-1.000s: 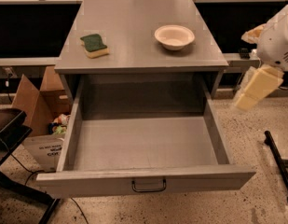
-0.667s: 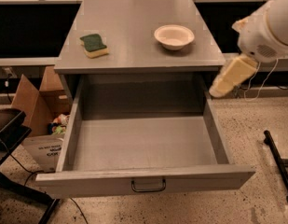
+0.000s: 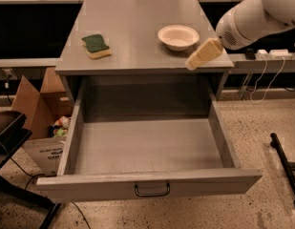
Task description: Place sponge into top drawer
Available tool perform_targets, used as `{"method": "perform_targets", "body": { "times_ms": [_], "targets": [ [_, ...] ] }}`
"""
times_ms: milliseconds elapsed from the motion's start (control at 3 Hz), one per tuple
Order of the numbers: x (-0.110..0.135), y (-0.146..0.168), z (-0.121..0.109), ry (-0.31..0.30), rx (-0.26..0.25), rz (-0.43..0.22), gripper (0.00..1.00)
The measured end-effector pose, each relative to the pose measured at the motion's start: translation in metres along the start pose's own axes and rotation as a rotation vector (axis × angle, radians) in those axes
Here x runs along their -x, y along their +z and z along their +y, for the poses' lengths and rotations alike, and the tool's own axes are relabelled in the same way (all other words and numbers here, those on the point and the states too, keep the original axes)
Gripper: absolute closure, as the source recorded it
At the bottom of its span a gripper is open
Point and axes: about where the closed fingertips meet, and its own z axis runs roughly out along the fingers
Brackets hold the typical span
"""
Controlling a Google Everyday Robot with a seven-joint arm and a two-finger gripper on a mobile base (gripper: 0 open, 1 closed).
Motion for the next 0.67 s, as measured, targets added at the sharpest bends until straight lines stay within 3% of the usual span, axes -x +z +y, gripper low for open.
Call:
{"method": "perform_targets", "body": {
  "times_ms": [667],
  "targets": [
    [0.0005,0.0038,0.0076,0.013,0.010,-0.005,0.00]
  ]
}}
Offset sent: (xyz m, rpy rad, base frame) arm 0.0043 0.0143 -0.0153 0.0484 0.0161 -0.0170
